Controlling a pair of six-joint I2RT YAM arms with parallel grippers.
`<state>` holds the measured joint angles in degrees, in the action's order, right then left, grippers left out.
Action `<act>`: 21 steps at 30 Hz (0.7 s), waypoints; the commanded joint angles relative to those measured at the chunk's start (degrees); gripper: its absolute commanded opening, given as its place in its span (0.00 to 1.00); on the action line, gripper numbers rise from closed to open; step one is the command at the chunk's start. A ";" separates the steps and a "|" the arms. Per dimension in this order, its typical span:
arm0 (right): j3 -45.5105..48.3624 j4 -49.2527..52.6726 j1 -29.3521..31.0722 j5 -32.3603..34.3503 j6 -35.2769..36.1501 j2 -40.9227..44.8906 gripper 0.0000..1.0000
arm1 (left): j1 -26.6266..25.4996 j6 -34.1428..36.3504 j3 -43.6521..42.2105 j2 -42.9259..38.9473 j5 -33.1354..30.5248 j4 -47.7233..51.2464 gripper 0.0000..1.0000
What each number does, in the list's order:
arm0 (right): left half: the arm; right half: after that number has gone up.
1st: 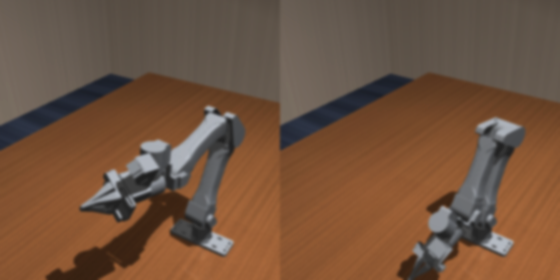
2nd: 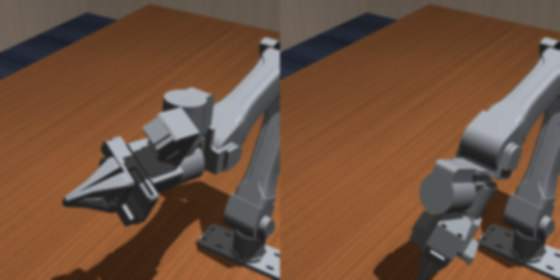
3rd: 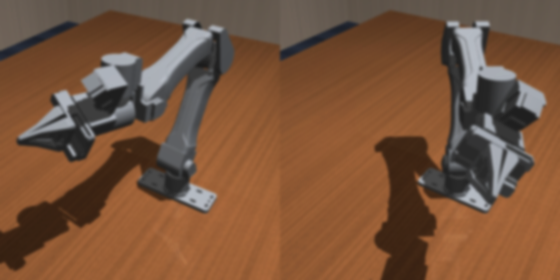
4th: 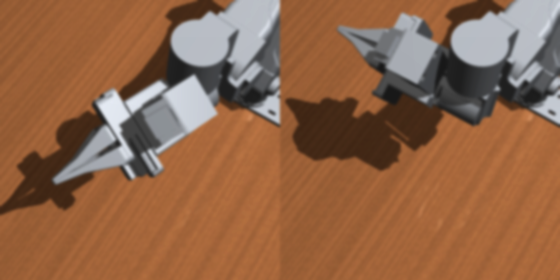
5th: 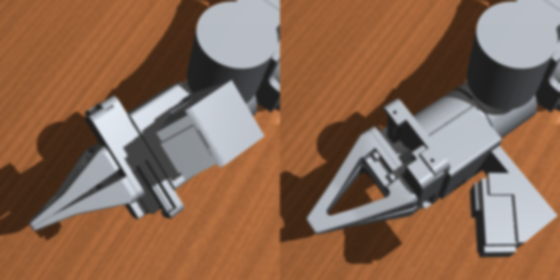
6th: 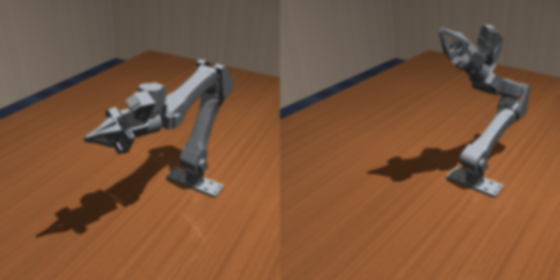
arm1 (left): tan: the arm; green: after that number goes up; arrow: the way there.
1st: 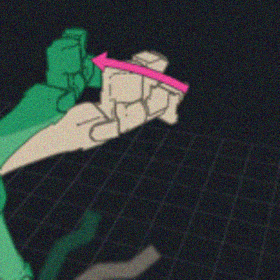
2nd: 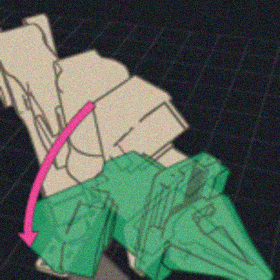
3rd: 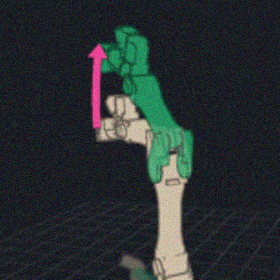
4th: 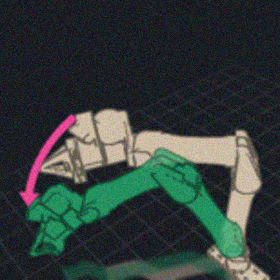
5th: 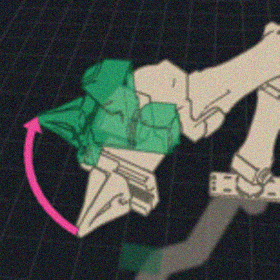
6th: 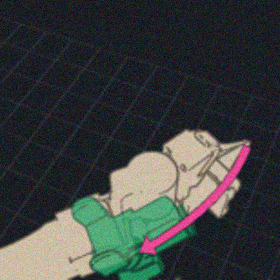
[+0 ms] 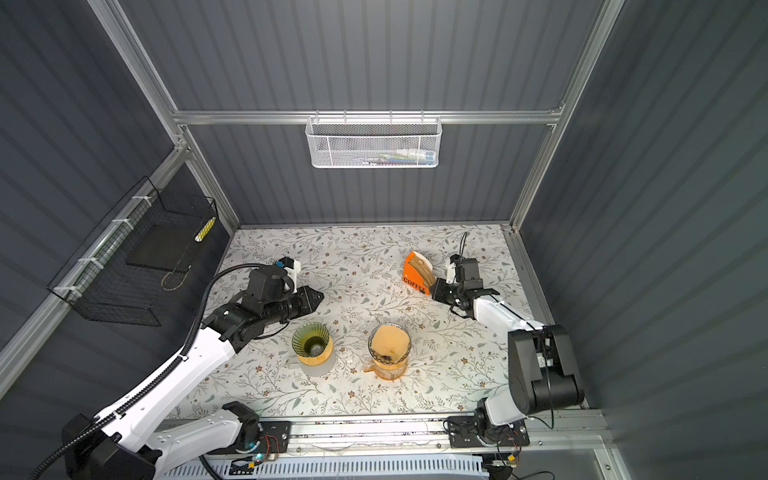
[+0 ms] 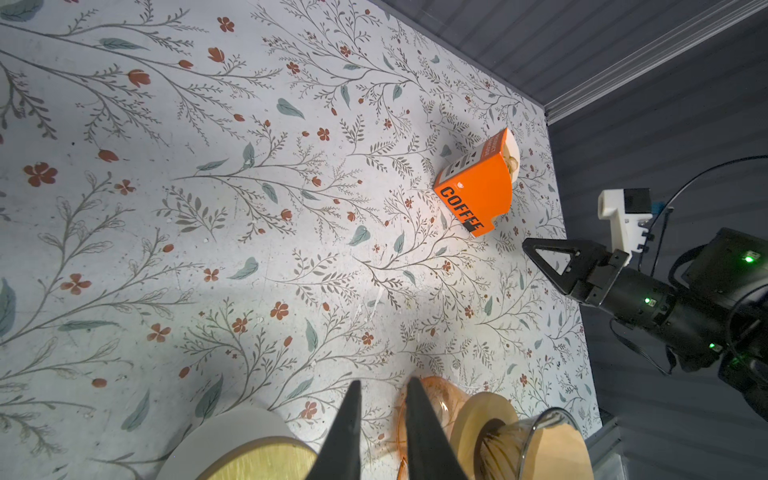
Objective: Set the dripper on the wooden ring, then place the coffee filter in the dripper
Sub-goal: 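Lower the right gripper onto the paper filter stack in the COFFEE box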
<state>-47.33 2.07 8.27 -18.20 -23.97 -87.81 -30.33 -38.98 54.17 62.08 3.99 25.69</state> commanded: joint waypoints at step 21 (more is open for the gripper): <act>-8.05 -2.70 -2.99 -2.22 1.18 -11.93 0.21 | -0.04 0.49 1.10 6.31 -1.71 -4.31 0.22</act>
<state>-54.04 -1.67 5.96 -20.21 -23.49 -98.80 -30.33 -38.76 54.15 67.81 2.55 22.59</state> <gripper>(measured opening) 0.210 0.214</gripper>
